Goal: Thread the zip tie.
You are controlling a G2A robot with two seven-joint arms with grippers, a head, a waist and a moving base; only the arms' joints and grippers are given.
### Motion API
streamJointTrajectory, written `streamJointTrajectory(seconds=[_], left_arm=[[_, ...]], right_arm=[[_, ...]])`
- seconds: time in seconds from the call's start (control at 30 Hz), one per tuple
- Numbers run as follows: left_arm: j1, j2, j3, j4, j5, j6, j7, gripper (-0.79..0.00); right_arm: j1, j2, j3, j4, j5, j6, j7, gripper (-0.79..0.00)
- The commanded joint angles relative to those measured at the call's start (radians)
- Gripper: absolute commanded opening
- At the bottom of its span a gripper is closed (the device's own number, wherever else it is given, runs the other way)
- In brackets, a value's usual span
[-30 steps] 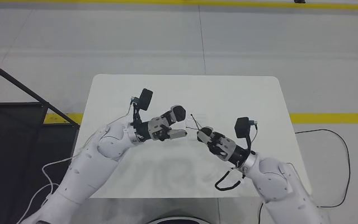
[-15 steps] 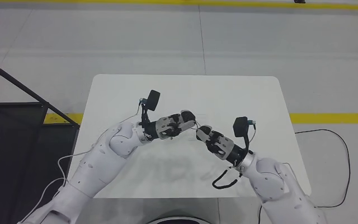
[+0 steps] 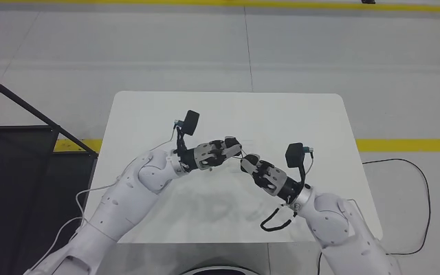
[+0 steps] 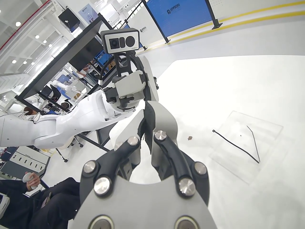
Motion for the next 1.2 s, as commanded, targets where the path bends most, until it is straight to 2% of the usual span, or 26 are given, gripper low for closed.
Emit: streamJointTrajectory(seconds=[0.0, 0.37, 0.6, 1.03, 1.17], left_arm=[[-0.002, -0.001, 0.0, 0.004, -0.002, 0.0, -0.003, -0.696], [-0.009, -0.009, 0.004, 0.015, -0.021, 0.003, -0.031, -0.671], [-0.009, -0.013, -0.002, 0.019, -0.033, 0.002, -0.035, -0.576], [-0.009, -0.02, -0.007, 0.024, -0.047, -0.006, -0.051, -0.653], [-0.009, -0.021, -0.008, 0.025, -0.051, -0.006, -0.062, -0.653]], right_arm=[[0.001, -0.001, -0.001, 0.001, -0.001, 0.0, 0.001, -0.785], [0.003, -0.005, 0.0, 0.003, -0.002, -0.002, 0.005, -0.785], [0.0, -0.007, 0.003, 0.005, -0.001, -0.007, 0.005, -0.785], [-0.001, -0.01, 0.007, 0.005, -0.002, -0.009, 0.009, -0.785], [-0.001, -0.011, 0.008, 0.006, -0.002, -0.009, 0.008, -0.785]])
